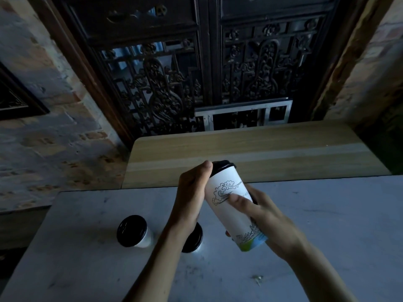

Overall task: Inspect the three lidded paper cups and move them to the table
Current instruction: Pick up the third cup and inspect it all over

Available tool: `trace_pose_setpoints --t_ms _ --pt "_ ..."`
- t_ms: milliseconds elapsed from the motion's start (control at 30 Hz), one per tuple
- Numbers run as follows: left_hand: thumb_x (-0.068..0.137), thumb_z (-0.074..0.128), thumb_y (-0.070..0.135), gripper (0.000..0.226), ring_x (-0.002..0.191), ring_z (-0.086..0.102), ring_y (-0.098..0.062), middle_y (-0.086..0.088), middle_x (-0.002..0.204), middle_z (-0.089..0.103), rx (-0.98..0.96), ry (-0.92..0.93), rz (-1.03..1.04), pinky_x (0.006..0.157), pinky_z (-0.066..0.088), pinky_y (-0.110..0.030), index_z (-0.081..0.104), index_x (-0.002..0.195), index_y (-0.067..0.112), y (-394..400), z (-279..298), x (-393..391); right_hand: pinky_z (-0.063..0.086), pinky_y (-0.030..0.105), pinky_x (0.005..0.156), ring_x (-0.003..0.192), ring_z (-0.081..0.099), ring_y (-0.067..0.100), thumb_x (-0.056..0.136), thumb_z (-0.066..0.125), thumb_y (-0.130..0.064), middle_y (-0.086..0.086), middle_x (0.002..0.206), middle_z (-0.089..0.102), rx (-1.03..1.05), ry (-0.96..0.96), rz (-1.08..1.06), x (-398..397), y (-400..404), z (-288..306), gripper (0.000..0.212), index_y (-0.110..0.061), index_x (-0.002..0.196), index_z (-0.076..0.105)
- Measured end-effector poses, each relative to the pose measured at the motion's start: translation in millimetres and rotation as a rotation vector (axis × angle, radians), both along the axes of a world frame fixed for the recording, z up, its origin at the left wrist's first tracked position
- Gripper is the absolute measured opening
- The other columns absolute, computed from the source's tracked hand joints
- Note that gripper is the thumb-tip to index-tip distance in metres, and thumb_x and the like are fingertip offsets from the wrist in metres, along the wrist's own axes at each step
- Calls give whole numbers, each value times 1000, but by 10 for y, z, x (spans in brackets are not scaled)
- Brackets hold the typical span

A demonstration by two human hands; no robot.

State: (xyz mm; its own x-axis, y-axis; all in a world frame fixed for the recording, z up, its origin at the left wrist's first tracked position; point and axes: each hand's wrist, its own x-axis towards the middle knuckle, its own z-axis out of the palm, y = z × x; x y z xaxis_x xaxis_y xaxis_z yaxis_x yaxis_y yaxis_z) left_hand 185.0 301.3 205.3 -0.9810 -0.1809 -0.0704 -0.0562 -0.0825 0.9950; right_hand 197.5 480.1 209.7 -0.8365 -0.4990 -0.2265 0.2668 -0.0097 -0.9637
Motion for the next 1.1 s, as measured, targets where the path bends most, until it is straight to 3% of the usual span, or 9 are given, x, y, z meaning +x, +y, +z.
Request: trace_pose_setpoints --t_ms 100,200,267,367,467,667,867,1000,1100 --pt "83 56 61 55 110 76 -28 -4 112 83 -71 -31 -74 93 57 -46 83 111 21 -59 3 -3 54 36 72 89 72 38 78 70 -60 14 99 76 220 98 39 -53 53 62 48 -25 112 73" --pt "80 51 67 58 111 74 -14 7 118 81 -141 -68 -160 91 55 -36 79 115 30 -69 17 20 54 26 68 79 75 16 81 70 -55 -3 92 79 293 102 123 -117 90 110 40 -29 110 72" --pt "80 50 67 60 123 69 -16 9 126 78 -178 -72 -195 103 52 -44 77 121 33 -66 14 30 54 23 67 75 73 7 82 69 -53 -8 88 79 289 73 168 -144 103 124 38 -27 110 71" --pt "80 53 65 56 129 66 -24 6 131 76 -109 -82 -172 109 49 -55 76 123 38 -43 -29 41 57 32 79 90 75 12 82 62 -65 -7 99 80 314 78 87 -166 145 74 47 -34 117 71" --pt "76 55 66 50 123 67 -24 7 125 77 -10 -156 -57 96 54 -51 79 114 44 -5 -86 29 57 48 98 105 69 21 79 54 -69 0 116 71 279 13 -24 -206 215 47 59 -37 127 64" --pt "105 50 56 39 101 76 -18 -6 114 79 369 -282 115 70 62 -36 79 107 30 78 -161 -23 61 44 94 117 71 23 83 69 -63 2 124 75 -65 86 -285 -231 228 23 55 -30 127 71" --pt "110 39 53 51 117 76 -29 -14 128 78 601 -221 55 92 64 -50 75 116 17 327 -137 -25 53 51 107 131 64 34 78 85 -62 17 138 65 -264 202 -385 -254 66 23 91 -16 149 50" --pt "110 35 53 59 123 73 -34 -22 135 73 723 -242 -4 93 65 -48 73 128 11 468 -61 -17 58 61 101 118 70 41 82 87 -25 25 124 70 -246 282 -422 -316 -38 48 73 -7 142 51" --pt "110 30 57 66 133 66 -35 -22 143 69 735 -258 -44 100 61 -48 61 146 11 568 -40 -7 62 56 93 114 72 41 79 87 -27 23 119 71 -271 258 -490 -330 -92 78 70 -9 138 53"
